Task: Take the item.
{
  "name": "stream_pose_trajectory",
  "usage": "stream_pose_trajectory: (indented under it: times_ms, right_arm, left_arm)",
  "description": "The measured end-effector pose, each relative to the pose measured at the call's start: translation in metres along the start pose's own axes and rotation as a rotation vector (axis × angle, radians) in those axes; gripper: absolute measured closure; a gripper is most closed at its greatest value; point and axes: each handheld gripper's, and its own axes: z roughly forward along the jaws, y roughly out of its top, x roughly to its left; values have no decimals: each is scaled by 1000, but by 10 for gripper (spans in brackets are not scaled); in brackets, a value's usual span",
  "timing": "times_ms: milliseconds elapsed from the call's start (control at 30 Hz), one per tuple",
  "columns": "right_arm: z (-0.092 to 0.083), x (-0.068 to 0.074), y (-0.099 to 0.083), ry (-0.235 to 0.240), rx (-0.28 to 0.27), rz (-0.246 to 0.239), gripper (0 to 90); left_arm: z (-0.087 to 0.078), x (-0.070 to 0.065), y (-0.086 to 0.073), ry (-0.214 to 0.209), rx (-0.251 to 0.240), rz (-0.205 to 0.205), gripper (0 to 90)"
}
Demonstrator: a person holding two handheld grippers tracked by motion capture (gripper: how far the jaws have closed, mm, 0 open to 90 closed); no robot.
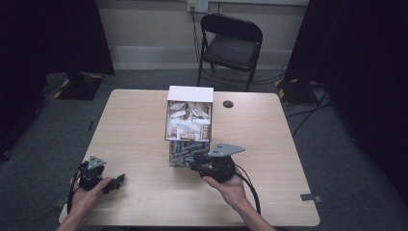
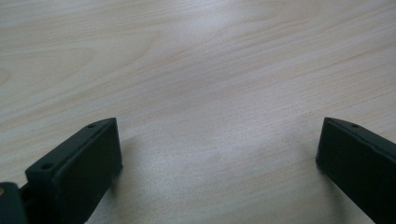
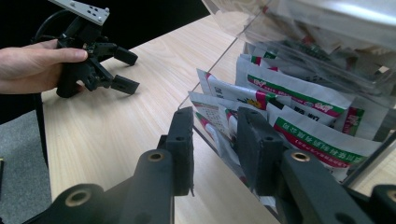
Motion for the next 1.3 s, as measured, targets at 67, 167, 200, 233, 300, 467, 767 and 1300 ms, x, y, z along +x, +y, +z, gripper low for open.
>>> stream_pose_trajectory:
  times_ms: [67, 167, 200, 233, 300, 467, 767, 1300]
  right_arm:
    - [3, 0, -1, 1, 8, -3, 675]
    - [8, -1, -4, 1, 20, -9, 687]
    - [9, -1, -4, 1, 22, -12, 692]
    - [10, -2, -5, 0, 23, -12, 697]
    - [13, -2, -6, 0, 31, -13, 709]
    - [19, -6, -10, -4, 41, -16, 758]
    - [21, -12, -12, -13, 47, -9, 786]
    - [26, -17, -14, -17, 53, -9, 860]
  left_arm:
    - [0, 0, 0, 0, 0, 0, 0]
    - [0, 0, 0, 0, 0, 0, 0]
    - [0, 0, 0, 0, 0, 0, 0]
    - [0, 0, 0, 0, -1, 0, 0]
    - [0, 0, 0, 0, 0, 0, 0]
    - [0, 0, 0, 0, 0, 0, 0]
    - [0, 0, 0, 0, 0, 0, 0]
    - [0, 0, 0, 0, 0, 0, 0]
